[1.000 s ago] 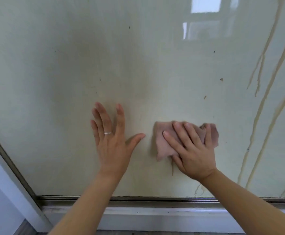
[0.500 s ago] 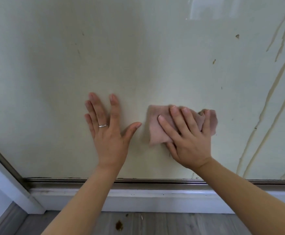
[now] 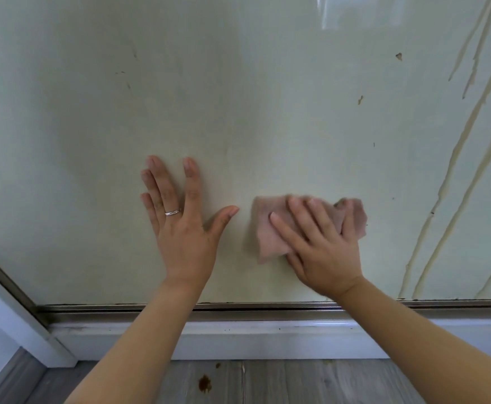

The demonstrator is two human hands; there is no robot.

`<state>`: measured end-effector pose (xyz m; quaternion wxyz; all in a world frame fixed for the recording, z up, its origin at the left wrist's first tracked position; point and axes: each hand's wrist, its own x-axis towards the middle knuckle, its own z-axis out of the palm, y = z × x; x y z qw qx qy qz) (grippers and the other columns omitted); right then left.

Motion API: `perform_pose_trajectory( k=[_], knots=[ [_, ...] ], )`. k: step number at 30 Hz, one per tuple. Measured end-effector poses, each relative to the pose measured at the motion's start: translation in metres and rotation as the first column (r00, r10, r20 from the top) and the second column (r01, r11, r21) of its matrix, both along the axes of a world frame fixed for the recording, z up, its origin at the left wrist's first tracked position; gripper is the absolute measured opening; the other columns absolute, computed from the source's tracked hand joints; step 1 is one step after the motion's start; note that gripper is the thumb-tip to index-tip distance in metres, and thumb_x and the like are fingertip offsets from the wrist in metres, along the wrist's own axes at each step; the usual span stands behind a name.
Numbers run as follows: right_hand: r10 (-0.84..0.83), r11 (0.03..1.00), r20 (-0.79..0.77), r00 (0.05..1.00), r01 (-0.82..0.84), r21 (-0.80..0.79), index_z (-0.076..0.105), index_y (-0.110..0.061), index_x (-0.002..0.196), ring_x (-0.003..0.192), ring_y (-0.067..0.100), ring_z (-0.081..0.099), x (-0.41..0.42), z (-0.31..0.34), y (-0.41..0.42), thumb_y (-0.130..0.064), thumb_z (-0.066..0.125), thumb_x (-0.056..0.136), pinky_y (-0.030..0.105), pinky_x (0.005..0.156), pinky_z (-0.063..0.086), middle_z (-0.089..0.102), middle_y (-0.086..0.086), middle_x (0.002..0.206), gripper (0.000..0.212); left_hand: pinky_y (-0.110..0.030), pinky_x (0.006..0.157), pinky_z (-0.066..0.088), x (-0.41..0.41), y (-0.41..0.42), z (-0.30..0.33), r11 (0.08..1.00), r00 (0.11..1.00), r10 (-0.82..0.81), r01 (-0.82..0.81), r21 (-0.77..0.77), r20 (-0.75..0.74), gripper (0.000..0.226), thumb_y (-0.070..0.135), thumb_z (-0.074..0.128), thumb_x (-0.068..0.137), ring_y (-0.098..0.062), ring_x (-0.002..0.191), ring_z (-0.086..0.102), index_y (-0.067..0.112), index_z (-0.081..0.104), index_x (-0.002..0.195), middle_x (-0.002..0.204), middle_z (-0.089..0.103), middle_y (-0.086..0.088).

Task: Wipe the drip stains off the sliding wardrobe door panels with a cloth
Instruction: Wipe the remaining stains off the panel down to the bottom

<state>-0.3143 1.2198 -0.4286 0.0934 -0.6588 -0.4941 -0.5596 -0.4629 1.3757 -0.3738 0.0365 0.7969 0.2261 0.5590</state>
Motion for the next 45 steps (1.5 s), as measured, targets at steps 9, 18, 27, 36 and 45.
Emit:
perform_pose_trajectory(
  k=[9,18,27,36,45],
  knots=[
    [0.016,0.996,-0.012,1.000,-0.017,-0.085,0.032,-0.028,0.147,0.147,0.018,0.013,0.000,-0.015,-0.022,-0.036,0.037,0.097,0.051,0.117,0.003,0.015,0.000,0.156,0.051,-0.036,0.112,-0.004,0.001,-0.002,0.001,1.000,1.000,-0.012,0.012,0.001,0.010,0.079,0.063,0.040,0.085,-0.037,0.137,-0.003,0.016,0.016,0.144,0.148,0.009,-0.035],
    [-0.037,0.970,-0.082,0.996,0.017,-0.241,0.028,-0.026,0.148,0.149,0.019,0.006,-0.019,-0.075,-0.033,-0.035,0.042,0.090,0.053,0.118,0.001,0.014,0.001,0.160,0.060,-0.040,0.112,-0.002,-0.001,-0.002,0.000,0.999,0.999,-0.033,0.033,-0.007,0.005,0.080,0.059,0.045,0.085,-0.038,0.137,-0.005,0.017,0.013,0.144,0.148,0.007,-0.036],
    [0.015,0.997,-0.140,0.990,-0.005,0.072,0.007,-0.027,0.155,0.150,0.017,-0.003,-0.010,-0.051,-0.006,-0.037,0.031,0.101,0.052,0.118,-0.002,-0.006,-0.002,0.163,0.061,-0.045,0.111,0.001,-0.001,-0.001,0.000,0.999,0.999,-0.044,0.044,-0.017,0.009,0.081,0.056,0.050,0.085,-0.038,0.136,-0.005,0.015,0.014,0.144,0.148,0.007,-0.037],
    [0.042,0.992,-0.255,0.966,-0.010,0.127,0.025,-0.025,0.151,0.150,0.017,-0.002,-0.036,-0.050,0.013,-0.037,0.029,0.102,0.052,0.119,0.001,-0.006,-0.002,0.162,0.050,-0.040,0.111,-0.002,-0.001,-0.001,0.000,0.999,0.999,-0.046,0.046,-0.017,0.006,0.083,0.057,0.051,0.085,-0.039,0.136,-0.004,0.011,0.017,0.145,0.147,0.006,-0.038],
    [0.013,0.980,-0.129,0.992,-0.038,-0.193,0.032,-0.025,0.145,0.149,0.017,0.003,-0.031,-0.083,-0.014,-0.030,0.042,0.089,0.048,0.118,0.001,0.027,-0.001,0.153,0.058,-0.045,0.110,0.002,-0.002,-0.002,0.000,0.999,0.999,-0.045,0.045,-0.013,-0.007,0.082,0.054,0.052,0.086,-0.039,0.136,-0.004,0.010,0.018,0.145,0.147,0.007,-0.039]
  ],
)
